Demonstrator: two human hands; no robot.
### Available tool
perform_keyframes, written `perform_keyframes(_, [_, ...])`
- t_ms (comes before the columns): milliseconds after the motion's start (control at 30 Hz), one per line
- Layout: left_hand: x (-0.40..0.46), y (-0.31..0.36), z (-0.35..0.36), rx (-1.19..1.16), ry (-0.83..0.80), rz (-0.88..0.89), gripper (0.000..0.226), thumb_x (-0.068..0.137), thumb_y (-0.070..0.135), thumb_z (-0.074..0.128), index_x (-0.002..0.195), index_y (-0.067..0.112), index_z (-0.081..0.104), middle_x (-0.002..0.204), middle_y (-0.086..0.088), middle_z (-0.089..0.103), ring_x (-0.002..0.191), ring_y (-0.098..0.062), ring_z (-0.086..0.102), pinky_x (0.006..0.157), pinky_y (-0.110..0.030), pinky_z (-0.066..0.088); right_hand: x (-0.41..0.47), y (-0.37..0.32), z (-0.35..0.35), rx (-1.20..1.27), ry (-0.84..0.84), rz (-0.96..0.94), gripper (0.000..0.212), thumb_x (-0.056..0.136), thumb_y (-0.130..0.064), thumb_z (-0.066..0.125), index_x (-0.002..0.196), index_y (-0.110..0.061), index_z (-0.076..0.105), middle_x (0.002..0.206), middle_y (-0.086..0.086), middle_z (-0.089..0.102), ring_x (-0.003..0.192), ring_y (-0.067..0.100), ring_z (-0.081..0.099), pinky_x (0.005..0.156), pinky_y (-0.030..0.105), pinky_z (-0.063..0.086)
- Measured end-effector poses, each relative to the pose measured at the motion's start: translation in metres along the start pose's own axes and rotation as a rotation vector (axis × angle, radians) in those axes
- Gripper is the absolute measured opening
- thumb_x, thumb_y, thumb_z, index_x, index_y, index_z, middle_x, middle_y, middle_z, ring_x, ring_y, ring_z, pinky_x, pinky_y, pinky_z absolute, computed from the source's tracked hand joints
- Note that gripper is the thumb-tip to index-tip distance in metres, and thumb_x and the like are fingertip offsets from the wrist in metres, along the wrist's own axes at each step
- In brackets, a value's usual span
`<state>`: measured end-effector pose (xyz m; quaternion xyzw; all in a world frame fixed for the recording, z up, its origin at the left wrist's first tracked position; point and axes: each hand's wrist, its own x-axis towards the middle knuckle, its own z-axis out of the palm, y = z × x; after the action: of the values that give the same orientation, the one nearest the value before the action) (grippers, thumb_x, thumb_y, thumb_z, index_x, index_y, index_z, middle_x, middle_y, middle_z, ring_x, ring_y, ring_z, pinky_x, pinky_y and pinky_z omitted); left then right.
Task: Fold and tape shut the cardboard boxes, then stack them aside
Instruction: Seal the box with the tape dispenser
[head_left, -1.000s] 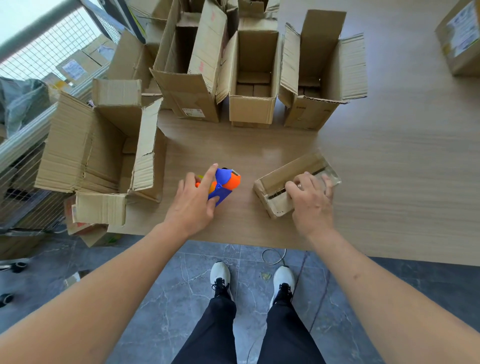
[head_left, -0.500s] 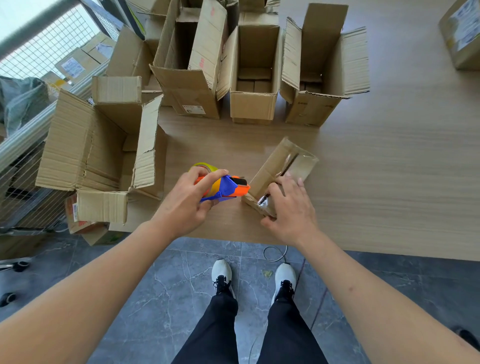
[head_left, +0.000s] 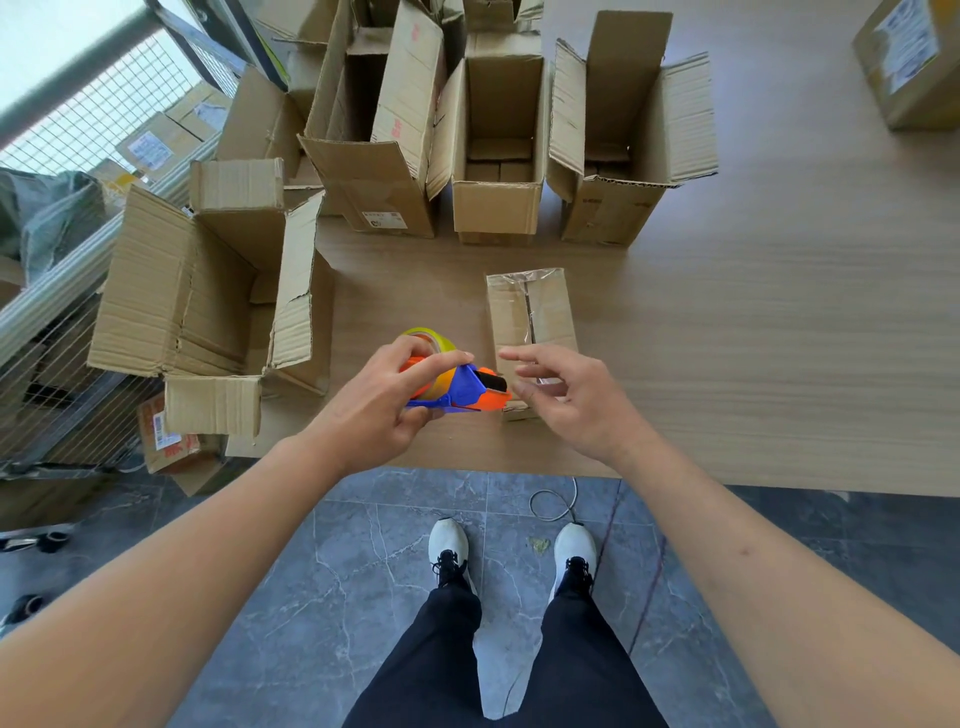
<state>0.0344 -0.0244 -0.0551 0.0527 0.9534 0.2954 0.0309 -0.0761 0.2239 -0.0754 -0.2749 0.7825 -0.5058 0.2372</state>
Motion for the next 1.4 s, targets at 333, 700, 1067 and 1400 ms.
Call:
perform_keyframes(333, [-0.002,0.022,-0.005,-0.029,-0.066,0.045,0.071,0.091,0.015,0.074,0.150,0.040,0.044,0.131,0.005,0.044,0.120,-0.021,0.047,0.103,-0.038,0.043,-0.001,-0.014,0.003,-0.130,0.133,-0.142,0.005,0.091,-0.013,0.077,0.095,-0.014,0.080,0.088,-0.004,0.073,0.083,0.010,0.067,0.074,0.015,0.048])
perform_keyframes(700, [-0.002,0.029,-0.003,0.006,-0.327,0.053,0.077,0.104,0.019,0.053,0.157,0.057,0.011,0.118,0.003,0.044,0.100,-0.020,0.044,0.097,-0.038,0.041,-0.031,0.005,0.002,0.128,0.279,0.320,0.013,0.088,-0.012,0.077,0.079,-0.021,0.077,0.068,-0.001,0.074,0.063,0.017,0.073,0.077,0.050,0.061])
perform_keyframes(1067, [0.005,0.023,-0.023,-0.064,-0.490,-0.097,0.065,0.109,0.031,0.041,0.147,0.072,0.008,0.108,0.001,0.045,0.098,-0.016,0.047,0.096,-0.038,0.041,-0.049,0.000,-0.004,0.239,0.449,0.433,0.019,0.089,-0.007,0.077,0.075,-0.020,0.079,0.065,-0.002,0.072,0.057,0.014,0.067,0.062,0.037,0.063])
perform_keyframes(1400, [-0.002,0.012,-0.027,-0.044,-0.509,-0.194,0.059,0.110,0.034,0.038,0.143,0.076,0.013,0.106,0.004,0.045,0.095,-0.013,0.048,0.092,-0.036,0.040,-0.057,0.016,-0.020,0.213,0.535,0.574,0.017,0.090,-0.008,0.076,0.076,-0.018,0.079,0.066,0.002,0.071,0.055,0.014,0.066,0.057,0.030,0.061])
